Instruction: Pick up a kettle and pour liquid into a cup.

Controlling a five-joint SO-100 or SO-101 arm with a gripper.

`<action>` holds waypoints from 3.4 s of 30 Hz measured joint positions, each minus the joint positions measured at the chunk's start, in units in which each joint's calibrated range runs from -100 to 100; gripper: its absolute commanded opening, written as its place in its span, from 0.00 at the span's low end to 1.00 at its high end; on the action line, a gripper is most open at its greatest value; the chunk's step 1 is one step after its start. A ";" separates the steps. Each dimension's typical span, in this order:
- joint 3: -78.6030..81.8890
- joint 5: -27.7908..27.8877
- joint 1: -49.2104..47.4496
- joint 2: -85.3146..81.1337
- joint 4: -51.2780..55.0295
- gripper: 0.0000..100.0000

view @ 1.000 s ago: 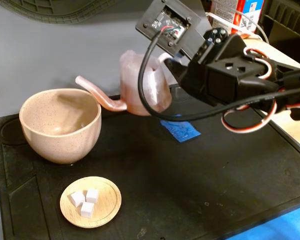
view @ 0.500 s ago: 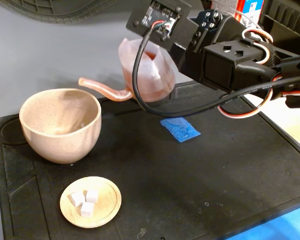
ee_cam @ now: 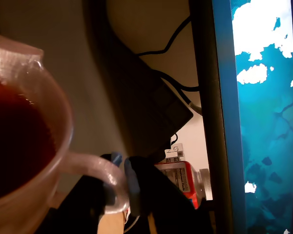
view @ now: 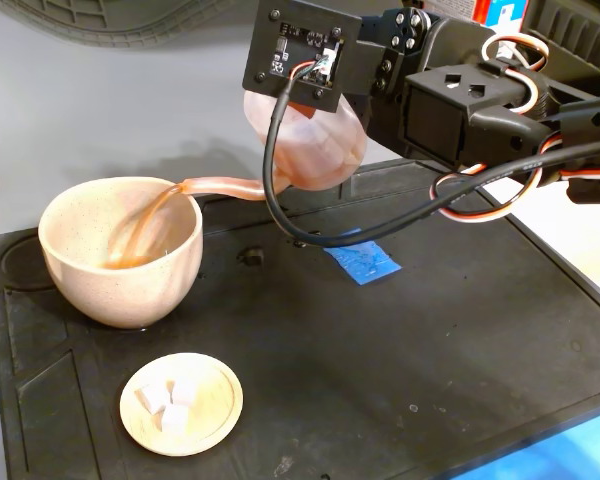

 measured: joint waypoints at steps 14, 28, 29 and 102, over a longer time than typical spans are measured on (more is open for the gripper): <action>0.00 0.94 0.00 0.00 0.00 0.01; 0.00 0.94 0.00 0.00 0.00 0.01; 0.00 0.94 0.00 0.00 0.00 0.01; 18.99 -23.00 7.33 6.16 -6.91 0.01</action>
